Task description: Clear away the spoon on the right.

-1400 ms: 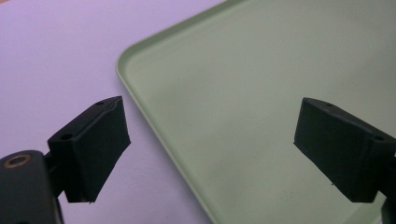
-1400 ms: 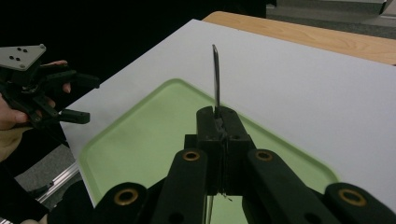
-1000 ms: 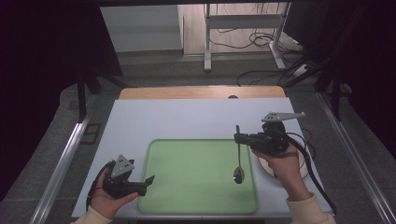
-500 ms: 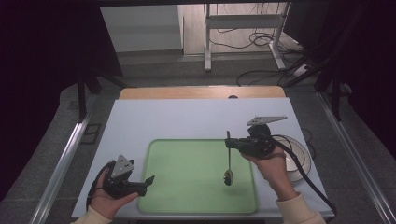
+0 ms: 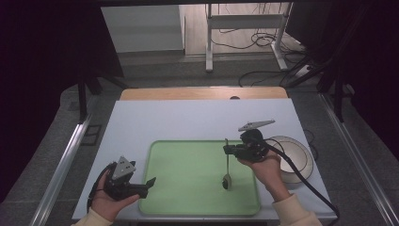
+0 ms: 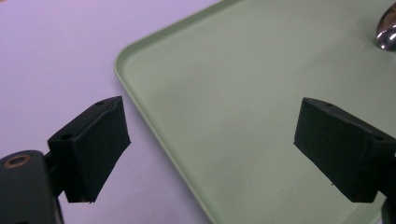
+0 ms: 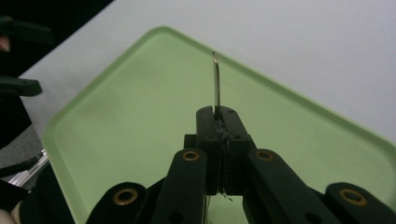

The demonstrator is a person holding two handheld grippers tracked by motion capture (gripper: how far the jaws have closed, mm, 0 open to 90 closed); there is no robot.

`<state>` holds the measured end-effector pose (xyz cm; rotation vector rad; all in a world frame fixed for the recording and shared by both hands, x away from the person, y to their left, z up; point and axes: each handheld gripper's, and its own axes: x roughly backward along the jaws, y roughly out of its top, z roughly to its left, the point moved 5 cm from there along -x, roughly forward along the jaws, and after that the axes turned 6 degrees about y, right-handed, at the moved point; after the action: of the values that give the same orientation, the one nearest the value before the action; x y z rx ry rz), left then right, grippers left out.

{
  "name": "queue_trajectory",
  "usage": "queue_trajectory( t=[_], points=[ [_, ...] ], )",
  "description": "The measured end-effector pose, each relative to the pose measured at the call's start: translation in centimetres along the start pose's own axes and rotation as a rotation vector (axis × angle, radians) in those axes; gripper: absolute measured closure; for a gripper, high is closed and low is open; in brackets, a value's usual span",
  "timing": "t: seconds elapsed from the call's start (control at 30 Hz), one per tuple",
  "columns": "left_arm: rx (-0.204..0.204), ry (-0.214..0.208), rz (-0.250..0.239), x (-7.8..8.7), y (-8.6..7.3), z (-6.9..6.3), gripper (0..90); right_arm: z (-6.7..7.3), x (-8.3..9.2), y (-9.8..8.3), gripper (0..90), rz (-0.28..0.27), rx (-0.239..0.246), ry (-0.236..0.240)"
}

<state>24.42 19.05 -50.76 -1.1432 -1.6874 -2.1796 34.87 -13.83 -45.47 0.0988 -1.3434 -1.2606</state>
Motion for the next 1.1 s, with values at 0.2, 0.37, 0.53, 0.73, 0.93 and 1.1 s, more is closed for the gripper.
queue_trajectory(
  t=[0.2,0.37,0.53,0.73,0.93,1.1],
  points=[
    [-0.009,0.000,0.003,0.1,0.0,-0.1,10.0,-0.6,-0.6,-0.3,88.0,0.010,-0.033,0.000],
    [-0.010,-0.004,0.007,-0.1,0.0,0.0,10.0,-1.5,-2.0,-0.6,86.7,0.050,-0.080,-0.013],
    [-0.011,-0.004,0.011,-0.1,-0.1,0.0,10.0,-2.5,-4.4,-1.5,84.3,0.124,-0.127,-0.043],
    [-0.013,-0.006,0.010,-0.1,-0.1,-0.1,10.0,-3.1,-5.9,-2.7,81.9,0.198,-0.138,-0.102],
    [-0.014,-0.008,0.011,-0.1,-0.1,-0.1,10.0,-3.6,-6.6,-3.3,81.5,0.235,-0.148,-0.131],
    [-0.014,-0.007,0.008,-0.1,-0.1,-0.1,10.0,-3.9,-7.1,-3.7,81.1,0.256,-0.153,-0.158]
  ],
)
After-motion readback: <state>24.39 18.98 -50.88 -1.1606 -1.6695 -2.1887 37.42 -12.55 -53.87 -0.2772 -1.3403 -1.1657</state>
